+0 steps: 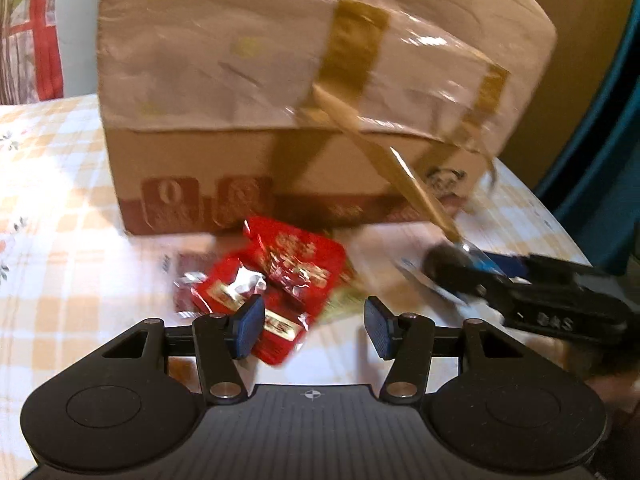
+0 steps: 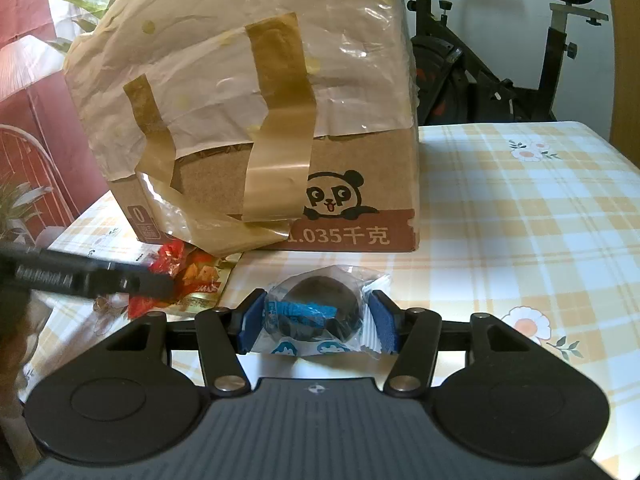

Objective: Organize snacks
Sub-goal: 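Grasp the red spicy snack packet with the left tool while the right tool grasps the blue-labelled wrapped snack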

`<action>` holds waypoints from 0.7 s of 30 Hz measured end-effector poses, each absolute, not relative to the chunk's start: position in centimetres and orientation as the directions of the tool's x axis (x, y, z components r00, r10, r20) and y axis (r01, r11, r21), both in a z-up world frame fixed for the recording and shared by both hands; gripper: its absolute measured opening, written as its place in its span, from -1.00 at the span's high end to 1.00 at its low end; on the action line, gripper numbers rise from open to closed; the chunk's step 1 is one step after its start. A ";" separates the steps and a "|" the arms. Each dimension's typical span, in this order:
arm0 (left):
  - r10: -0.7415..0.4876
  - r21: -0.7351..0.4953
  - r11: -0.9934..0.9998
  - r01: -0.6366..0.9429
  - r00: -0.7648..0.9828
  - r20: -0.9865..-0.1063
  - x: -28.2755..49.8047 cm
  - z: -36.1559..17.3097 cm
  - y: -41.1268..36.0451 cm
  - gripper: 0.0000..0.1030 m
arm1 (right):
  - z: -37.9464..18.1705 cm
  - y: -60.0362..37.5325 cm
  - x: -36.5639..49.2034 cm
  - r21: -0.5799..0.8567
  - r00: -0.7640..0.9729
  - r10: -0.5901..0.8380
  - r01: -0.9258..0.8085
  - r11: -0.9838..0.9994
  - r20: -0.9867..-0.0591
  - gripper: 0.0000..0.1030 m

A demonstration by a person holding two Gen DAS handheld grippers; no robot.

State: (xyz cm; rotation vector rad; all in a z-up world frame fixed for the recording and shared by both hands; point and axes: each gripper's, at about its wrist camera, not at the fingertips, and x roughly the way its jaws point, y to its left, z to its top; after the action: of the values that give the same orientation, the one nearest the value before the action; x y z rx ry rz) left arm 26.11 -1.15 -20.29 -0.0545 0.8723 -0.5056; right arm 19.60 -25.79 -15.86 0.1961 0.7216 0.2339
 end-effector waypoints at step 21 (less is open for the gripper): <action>-0.426 -0.195 0.885 0.422 0.570 -0.702 28.5 -20.3 -1.0 -0.26 | -15.9 -25.8 19.7 0.260 0.726 0.278 -0.141 0.955 -0.628 -0.14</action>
State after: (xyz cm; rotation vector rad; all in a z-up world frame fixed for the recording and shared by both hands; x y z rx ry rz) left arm 28.53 -1.00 -20.35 -0.0059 0.8255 -0.4978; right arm 19.68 -25.79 -15.92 0.1995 0.7224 0.2329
